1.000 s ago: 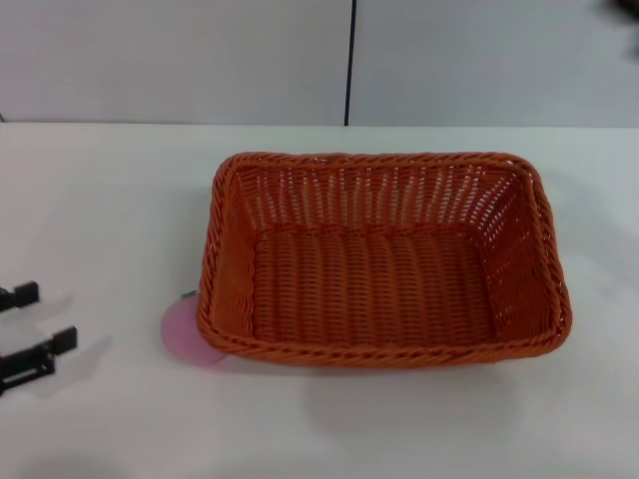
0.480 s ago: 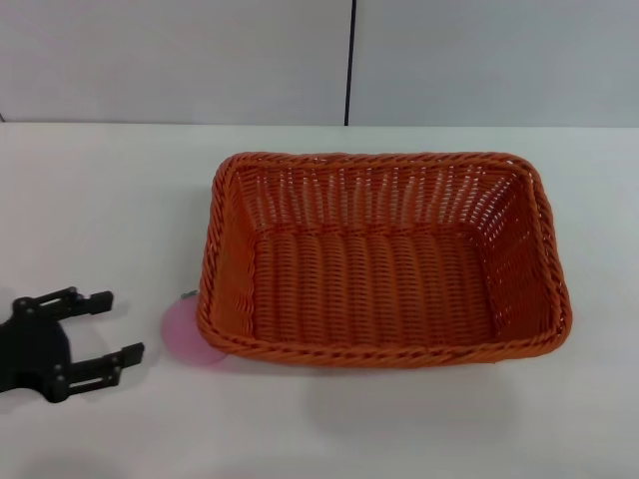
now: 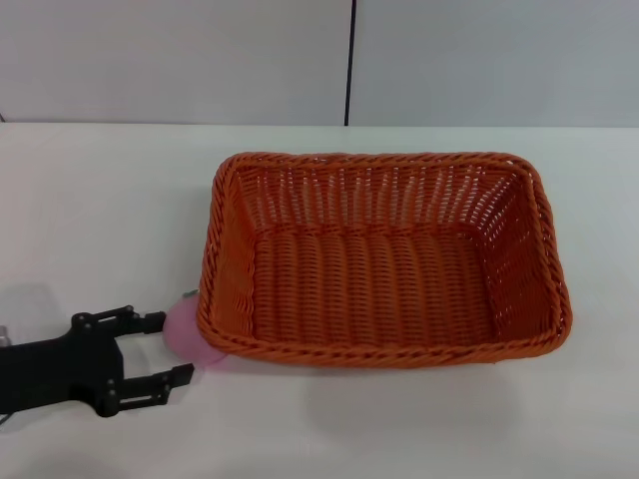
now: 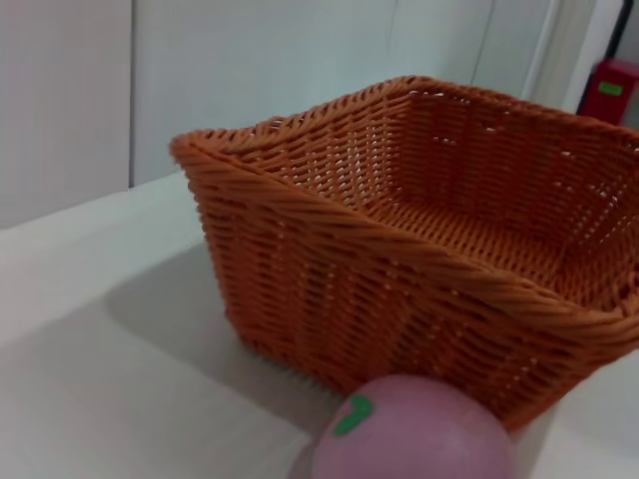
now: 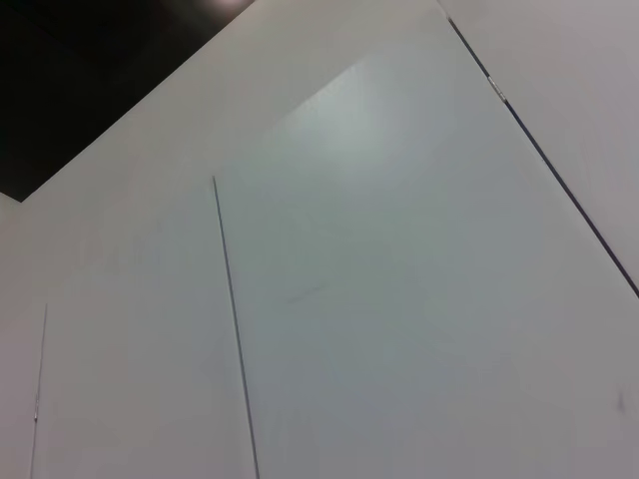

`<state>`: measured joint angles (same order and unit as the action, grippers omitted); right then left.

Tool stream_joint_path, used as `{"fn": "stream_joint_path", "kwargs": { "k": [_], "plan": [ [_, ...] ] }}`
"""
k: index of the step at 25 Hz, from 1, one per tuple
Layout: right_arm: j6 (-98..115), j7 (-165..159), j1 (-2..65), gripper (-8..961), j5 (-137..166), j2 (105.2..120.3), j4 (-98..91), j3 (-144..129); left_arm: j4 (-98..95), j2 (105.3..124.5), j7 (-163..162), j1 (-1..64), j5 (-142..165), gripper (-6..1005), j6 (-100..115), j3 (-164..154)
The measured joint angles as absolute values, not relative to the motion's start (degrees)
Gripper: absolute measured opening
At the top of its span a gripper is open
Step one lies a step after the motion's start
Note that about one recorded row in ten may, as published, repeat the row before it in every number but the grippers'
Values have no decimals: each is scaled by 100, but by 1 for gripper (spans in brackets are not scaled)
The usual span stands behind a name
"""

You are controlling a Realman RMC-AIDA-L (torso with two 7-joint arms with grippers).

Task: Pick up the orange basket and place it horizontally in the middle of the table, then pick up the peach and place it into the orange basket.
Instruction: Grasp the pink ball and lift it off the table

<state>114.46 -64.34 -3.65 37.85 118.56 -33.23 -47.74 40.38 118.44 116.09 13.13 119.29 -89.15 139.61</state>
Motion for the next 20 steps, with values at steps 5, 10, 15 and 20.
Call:
{"fn": "stream_joint_path", "kwargs": {
  "k": [5, 10, 15, 20],
  "plan": [
    [11428, -6437, -330, 534, 3823, 11847, -3282, -4765, 3520, 11857, 11656, 1482, 11605, 758, -8532, 13941],
    [11402, -6432, -317, 534, 3935, 11847, -3237, -4722, 3372, 11860, 11664, 1567, 11420, 757, -8442, 13931],
    [11392, -6398, -304, 535, 3959, 11834, -3084, -4668, 3355, 11846, 11666, 1587, 11414, 757, -8442, 13933],
    [11409, -6389, -256, 536, 4002, 11788, -2925, -4558, 3346, 11847, 11854, 1576, 11404, 706, -8475, 13938]
  ]
}}
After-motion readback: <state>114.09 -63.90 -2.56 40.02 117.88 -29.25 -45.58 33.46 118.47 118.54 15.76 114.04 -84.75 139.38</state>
